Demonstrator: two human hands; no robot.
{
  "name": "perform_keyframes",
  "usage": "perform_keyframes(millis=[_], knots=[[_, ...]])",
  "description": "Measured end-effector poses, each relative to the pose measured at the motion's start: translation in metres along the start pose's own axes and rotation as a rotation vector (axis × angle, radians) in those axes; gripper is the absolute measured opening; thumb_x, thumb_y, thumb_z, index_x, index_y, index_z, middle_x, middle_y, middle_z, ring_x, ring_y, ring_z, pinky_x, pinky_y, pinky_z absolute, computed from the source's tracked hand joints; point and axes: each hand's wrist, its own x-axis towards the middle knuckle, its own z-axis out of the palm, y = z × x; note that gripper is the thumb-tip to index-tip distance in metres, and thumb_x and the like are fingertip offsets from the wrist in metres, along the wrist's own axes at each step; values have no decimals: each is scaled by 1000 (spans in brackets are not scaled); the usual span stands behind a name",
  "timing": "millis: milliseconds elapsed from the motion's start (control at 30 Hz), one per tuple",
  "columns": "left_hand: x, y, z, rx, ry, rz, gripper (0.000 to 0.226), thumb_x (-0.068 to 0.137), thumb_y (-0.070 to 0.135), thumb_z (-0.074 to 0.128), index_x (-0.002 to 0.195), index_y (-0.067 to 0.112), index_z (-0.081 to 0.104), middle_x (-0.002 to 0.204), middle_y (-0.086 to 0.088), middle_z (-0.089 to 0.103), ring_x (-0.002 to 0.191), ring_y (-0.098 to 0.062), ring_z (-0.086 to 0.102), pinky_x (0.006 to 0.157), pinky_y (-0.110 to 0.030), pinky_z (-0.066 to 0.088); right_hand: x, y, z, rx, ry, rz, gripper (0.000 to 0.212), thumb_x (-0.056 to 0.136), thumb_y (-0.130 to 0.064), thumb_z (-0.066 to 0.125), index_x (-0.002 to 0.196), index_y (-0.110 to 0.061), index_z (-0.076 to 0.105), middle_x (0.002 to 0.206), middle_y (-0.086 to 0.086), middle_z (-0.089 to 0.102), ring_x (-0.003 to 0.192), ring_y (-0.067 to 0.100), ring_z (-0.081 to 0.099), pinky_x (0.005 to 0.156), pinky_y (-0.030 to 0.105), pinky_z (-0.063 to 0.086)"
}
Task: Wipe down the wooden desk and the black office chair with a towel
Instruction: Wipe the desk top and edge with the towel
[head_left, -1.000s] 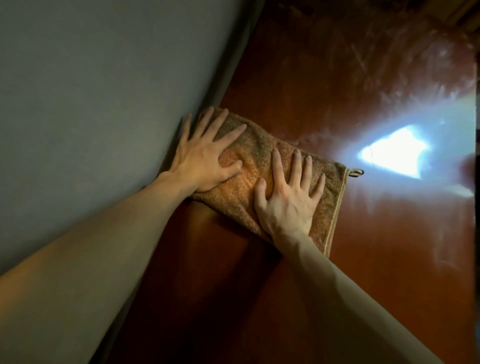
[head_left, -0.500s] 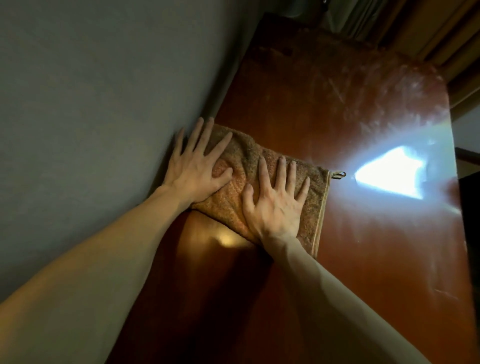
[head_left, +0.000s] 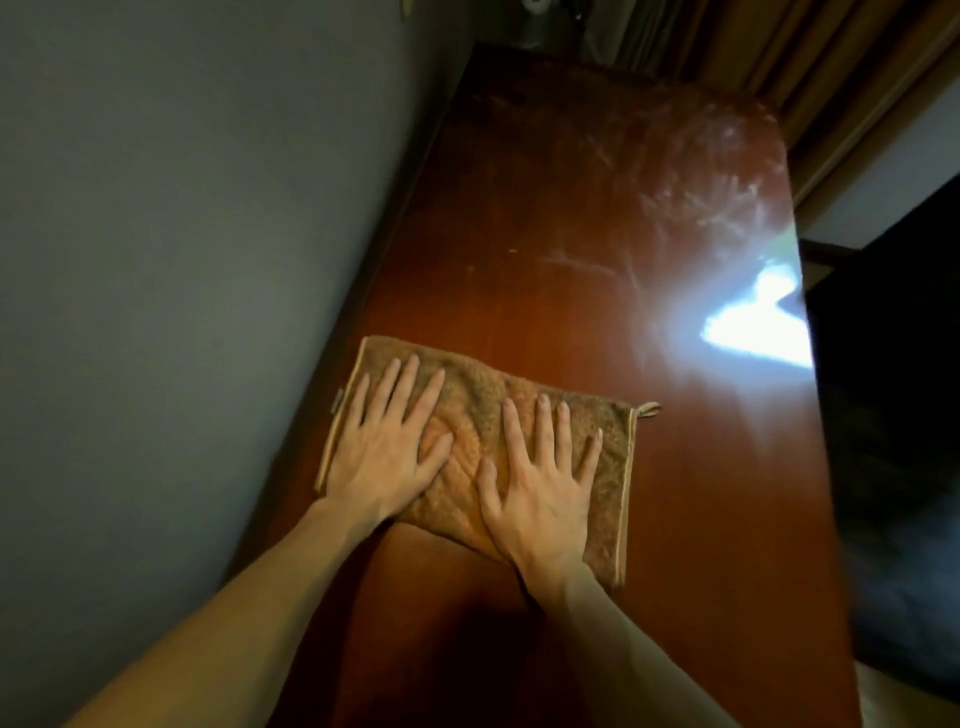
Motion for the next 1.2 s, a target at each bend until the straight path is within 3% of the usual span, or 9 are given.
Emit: perform_keyframes(millis=[300,733,833,1200], knots=[[-129,86,17,14,-34,74,78,101,65,19,166,23,13,172,-11,11,160,-28,6,128,-55,11,-162,48,-26,-9,2,120,67,99,-58,36,162,-34,29,169,8,25,159,26,12,124,65,3],[-226,182,21,-31,-82,132,79,101,67,23,166,22,11,173,-12,8,160,-29,1,128,-55,7,-285,109,-52,2,-70,242,72,98,-62,32,164,-37,20,171,7,19,159,26,8,123,67,-1],[-243,202,27,-40,-66,105,83,100,67,29,166,20,14,172,-15,10,160,-31,6,127,-58,13,-298,121,-55,-14,-110,247,74,97,-65,27,164,-38,14,172,6,14,160,27,5,123,66,-4],[-181,220,33,2,-25,99,86,95,69,32,166,24,13,173,-13,10,160,-31,7,126,-59,10,-236,164,-56,9,-51,193,74,93,-62,39,162,-36,25,170,8,23,158,29,14,123,67,5]])
